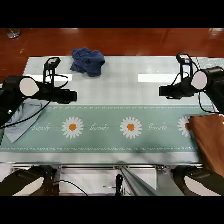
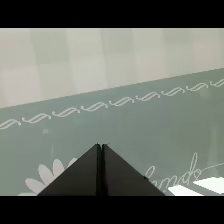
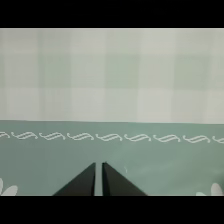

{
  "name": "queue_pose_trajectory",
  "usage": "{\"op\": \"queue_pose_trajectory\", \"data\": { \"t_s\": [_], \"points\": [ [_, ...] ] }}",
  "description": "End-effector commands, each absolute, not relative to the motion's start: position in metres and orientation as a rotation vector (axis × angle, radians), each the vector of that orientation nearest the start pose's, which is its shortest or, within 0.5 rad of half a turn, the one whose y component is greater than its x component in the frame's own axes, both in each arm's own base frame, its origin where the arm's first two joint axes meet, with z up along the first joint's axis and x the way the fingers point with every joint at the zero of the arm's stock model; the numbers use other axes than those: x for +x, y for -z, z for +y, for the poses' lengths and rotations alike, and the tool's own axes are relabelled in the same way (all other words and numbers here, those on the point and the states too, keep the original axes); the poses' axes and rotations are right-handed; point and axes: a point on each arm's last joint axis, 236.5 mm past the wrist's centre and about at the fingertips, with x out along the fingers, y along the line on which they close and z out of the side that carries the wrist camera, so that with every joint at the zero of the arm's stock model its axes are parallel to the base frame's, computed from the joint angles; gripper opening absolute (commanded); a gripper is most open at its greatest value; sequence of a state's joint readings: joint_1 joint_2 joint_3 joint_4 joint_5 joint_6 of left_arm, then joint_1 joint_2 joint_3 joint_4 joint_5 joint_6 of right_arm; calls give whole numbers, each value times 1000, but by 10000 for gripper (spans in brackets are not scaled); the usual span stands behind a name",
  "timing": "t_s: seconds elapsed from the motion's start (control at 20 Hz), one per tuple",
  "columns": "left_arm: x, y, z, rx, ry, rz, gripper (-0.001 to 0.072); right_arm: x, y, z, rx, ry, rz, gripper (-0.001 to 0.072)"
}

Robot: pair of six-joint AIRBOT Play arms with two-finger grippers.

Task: Fold the shirts.

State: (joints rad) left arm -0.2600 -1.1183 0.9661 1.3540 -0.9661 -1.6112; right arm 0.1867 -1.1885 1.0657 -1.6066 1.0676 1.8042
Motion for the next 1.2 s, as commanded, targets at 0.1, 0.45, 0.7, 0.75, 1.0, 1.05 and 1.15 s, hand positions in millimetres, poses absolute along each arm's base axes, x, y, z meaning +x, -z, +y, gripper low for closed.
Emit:
{"op": "queue_pose_trajectory", "data": {
  "t_s": [0.1,0.45,0.7,0.75,1.0,1.05,1.15],
  "points": [
    [431,-57,-141,-94,294,763,702,354,13,61,28,-1,1329,631],
    [568,-77,-121,-116,206,589,700,346,19,70,64,-21,1377,630],
    [631,-12,-121,-157,184,743,700,344,19,75,104,-20,1384,630],
    [639,-1,-121,-156,185,770,701,345,19,76,107,-21,1381,630],
    [659,41,-129,-163,196,831,699,344,19,77,127,-13,1386,630],
    [655,50,-132,-170,199,859,699,344,19,77,128,-13,1385,630],
    [643,67,-135,-170,208,932,698,345,19,78,132,-16,1380,630]
  ]
}}
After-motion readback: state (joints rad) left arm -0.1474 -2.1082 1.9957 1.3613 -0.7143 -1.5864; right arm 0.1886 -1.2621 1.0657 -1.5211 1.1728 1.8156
